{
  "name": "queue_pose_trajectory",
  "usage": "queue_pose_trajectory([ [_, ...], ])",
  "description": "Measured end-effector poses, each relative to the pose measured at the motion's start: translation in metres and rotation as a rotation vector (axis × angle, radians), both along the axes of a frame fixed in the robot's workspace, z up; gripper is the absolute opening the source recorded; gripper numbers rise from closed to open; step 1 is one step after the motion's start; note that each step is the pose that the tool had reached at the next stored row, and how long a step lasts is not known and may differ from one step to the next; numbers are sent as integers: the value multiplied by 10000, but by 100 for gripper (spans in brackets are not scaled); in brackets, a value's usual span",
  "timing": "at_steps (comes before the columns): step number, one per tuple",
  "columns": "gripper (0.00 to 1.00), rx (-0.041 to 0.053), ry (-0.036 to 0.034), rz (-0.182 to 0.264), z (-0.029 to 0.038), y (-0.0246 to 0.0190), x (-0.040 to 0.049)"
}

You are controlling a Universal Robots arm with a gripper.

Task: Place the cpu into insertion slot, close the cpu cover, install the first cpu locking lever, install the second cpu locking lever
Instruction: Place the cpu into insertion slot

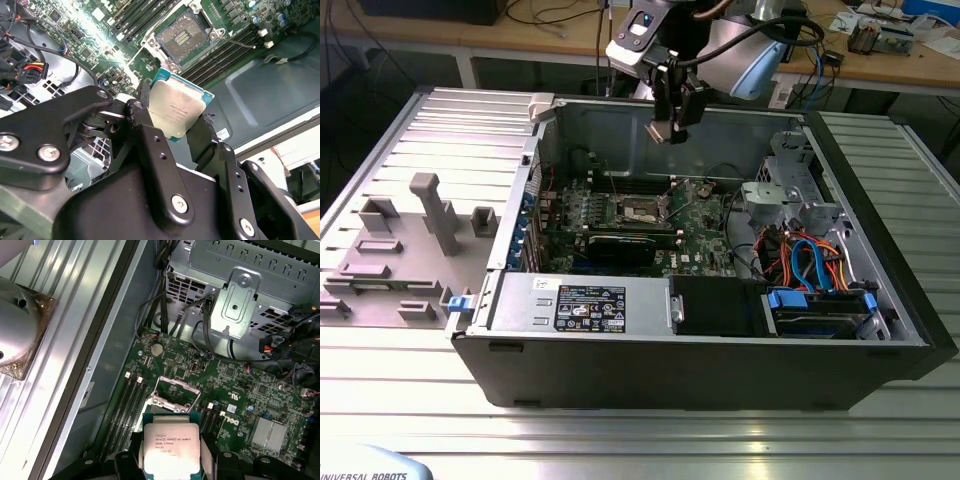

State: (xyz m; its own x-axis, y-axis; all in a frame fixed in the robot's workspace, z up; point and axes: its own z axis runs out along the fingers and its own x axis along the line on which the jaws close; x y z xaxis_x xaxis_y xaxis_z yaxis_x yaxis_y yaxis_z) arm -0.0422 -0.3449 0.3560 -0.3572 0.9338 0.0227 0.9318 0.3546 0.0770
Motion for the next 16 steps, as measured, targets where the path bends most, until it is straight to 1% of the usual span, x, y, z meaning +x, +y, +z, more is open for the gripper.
queue_pose_trajectory([
  [2,54,-1,26,-7,-8,1,-1],
  [5,54,0,30,-231,-20,1,1],
  [8,54,1,32,-679,-30,1,0],
  [9,54,1,38,-907,-39,2,0],
  [12,54,1,51,-1247,-56,3,0],
  [14,54,0,70,-1468,-65,4,0],
  [16,54,0,104,-1714,-74,6,0],
])
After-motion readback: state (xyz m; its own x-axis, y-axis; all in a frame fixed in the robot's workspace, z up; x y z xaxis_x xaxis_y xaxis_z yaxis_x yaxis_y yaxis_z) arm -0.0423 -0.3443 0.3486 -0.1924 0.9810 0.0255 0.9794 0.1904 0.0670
